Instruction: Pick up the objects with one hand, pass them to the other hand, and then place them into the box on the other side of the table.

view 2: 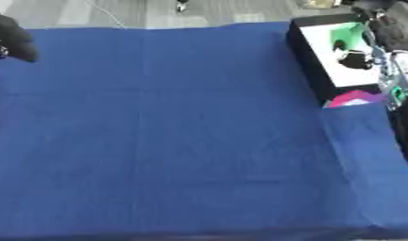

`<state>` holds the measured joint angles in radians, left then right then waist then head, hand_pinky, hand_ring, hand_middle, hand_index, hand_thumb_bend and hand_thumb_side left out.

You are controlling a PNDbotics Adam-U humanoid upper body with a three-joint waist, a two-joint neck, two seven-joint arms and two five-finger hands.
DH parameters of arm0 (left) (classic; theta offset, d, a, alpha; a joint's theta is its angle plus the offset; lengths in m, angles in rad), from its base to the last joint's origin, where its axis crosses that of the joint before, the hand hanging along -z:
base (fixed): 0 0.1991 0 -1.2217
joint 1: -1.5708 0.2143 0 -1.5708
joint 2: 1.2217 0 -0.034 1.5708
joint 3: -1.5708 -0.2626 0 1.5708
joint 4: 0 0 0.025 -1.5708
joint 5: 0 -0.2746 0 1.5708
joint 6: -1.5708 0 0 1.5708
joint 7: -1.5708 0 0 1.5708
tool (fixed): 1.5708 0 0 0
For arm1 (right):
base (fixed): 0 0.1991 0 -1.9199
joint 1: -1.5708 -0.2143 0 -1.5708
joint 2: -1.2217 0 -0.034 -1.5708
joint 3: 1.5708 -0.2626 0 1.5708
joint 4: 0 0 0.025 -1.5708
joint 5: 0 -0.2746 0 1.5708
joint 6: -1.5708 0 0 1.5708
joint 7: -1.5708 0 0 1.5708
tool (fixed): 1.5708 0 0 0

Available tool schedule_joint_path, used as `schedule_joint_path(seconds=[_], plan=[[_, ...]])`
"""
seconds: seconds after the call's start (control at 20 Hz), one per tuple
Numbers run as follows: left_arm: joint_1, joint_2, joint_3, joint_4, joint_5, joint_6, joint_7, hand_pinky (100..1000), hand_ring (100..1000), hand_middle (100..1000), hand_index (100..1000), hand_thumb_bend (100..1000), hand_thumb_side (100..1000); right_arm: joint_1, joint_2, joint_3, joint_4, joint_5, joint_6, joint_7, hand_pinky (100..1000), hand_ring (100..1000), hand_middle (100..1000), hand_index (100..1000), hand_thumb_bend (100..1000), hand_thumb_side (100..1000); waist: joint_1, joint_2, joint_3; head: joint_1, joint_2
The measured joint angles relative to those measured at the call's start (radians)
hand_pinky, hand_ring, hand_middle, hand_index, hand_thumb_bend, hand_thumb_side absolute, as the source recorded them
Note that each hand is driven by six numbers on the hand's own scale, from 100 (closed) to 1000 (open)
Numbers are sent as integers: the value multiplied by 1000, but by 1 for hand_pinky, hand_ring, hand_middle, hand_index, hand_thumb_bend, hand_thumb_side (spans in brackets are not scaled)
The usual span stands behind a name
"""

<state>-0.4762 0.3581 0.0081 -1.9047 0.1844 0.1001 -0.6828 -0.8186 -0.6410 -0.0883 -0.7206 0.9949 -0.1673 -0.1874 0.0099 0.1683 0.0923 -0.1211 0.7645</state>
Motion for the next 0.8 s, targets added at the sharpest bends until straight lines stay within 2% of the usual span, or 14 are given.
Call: schedule_joint_path(seconds=[0.25, 0.55, 0.75, 0.8], plan=[[0, 0, 0, 0, 0, 1, 1, 782, 729, 719, 844, 455, 939, 1, -1, -6, 5, -3, 32, -23, 895, 864, 983, 1000, 267, 664, 0, 0, 0, -3, 0], [2, 0, 1, 0, 0, 2, 2, 783, 729, 719, 844, 460, 935, 11, -11, -10, -24, -21, 47, -51, 898, 868, 999, 1000, 265, 642, 0, 0, 0, -3, 0], [4, 0, 7, 0, 0, 2, 4, 782, 729, 718, 844, 460, 925, 29, -18, -10, -105, -33, 42, -80, 876, 844, 955, 1000, 258, 521, 0, 0, -1, -1, 0], [5, 0, 7, 0, 0, 2, 4, 783, 729, 718, 844, 456, 920, 36, -20, -11, -139, -35, 39, -92, 860, 819, 910, 996, 243, 459, 0, 0, -1, 2, 0]])
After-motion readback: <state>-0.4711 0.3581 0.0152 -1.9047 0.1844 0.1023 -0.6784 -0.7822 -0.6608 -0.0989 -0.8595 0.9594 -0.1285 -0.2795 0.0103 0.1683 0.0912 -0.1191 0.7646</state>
